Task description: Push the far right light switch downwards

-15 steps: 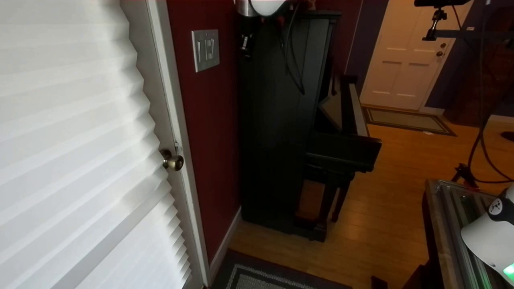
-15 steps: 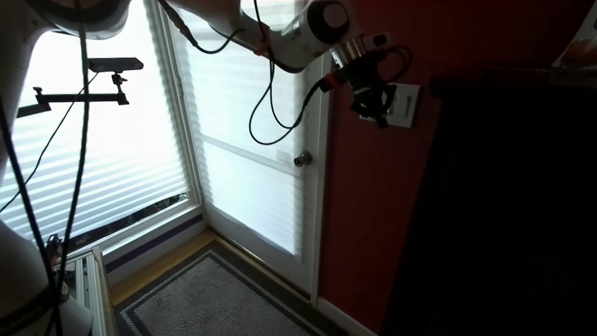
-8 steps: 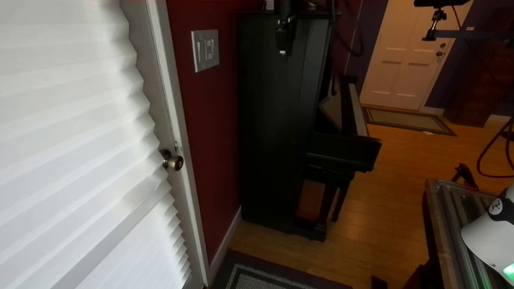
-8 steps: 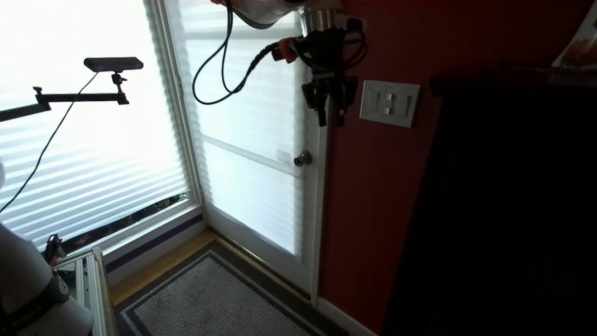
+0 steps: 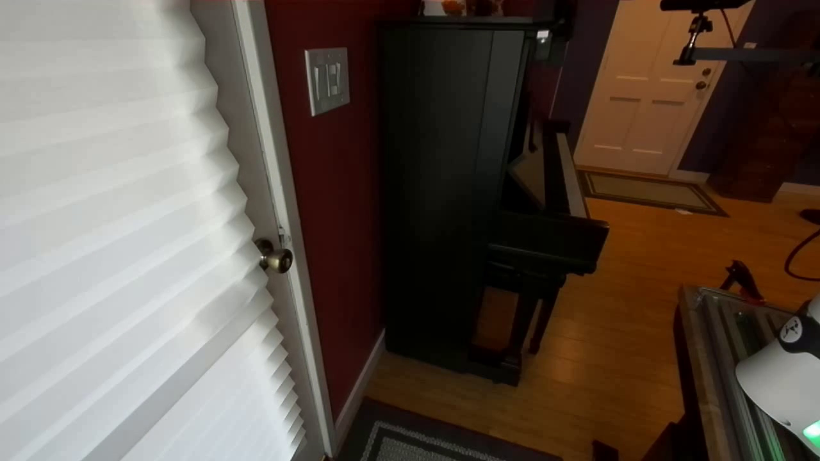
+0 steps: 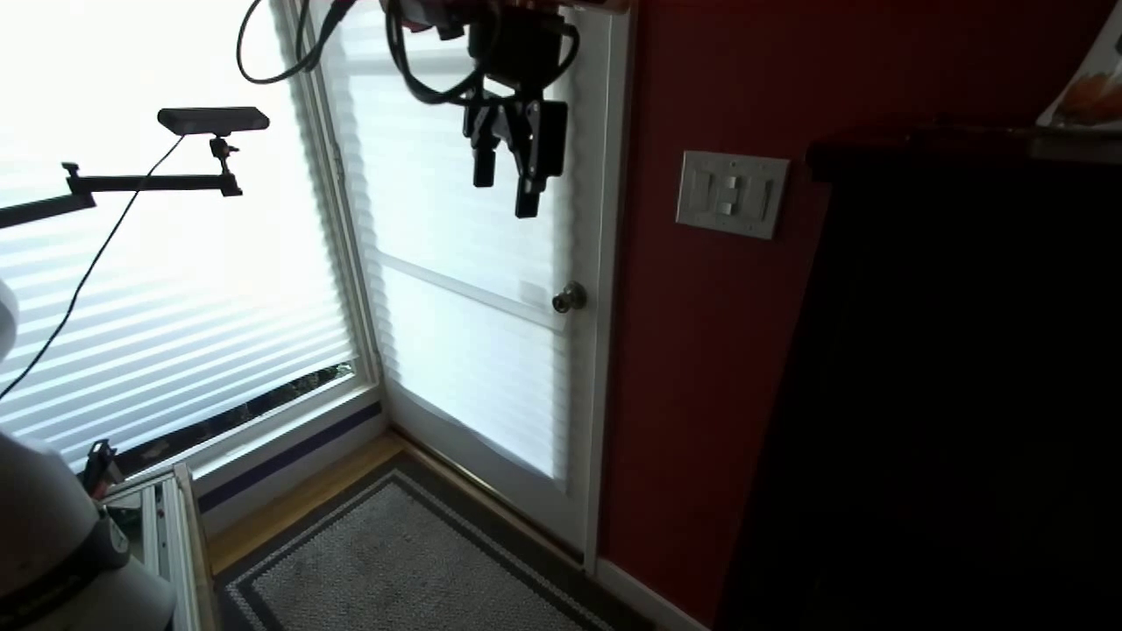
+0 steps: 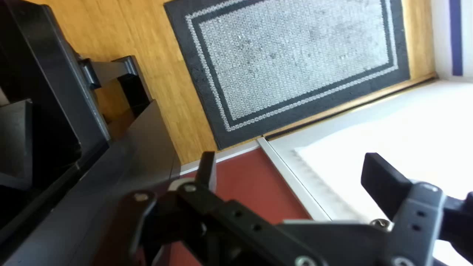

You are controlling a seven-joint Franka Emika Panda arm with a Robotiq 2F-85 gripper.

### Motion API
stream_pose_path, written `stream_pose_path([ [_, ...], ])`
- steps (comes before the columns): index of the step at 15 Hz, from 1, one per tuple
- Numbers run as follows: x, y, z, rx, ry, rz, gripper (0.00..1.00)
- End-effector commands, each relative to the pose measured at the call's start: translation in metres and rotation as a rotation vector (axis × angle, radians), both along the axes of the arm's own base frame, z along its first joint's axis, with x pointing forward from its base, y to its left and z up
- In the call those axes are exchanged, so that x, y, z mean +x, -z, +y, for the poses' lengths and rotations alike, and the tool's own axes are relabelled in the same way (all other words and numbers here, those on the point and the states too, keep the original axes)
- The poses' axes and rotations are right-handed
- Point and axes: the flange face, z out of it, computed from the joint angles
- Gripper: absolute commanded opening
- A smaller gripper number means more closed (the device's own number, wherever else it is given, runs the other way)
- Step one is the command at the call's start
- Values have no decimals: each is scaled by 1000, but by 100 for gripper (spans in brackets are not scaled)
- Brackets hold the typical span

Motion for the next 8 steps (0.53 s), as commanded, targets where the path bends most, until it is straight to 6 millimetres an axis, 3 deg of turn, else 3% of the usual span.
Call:
stream_pose_path([
  [1, -48, -26, -19, 81, 1, -166, 100],
  [2, -26, -19, -15, 43, 15, -73, 100],
  [5, -47, -33, -23, 57, 11, -138, 100],
  [8, -47, -29, -21, 59, 7, -139, 100],
])
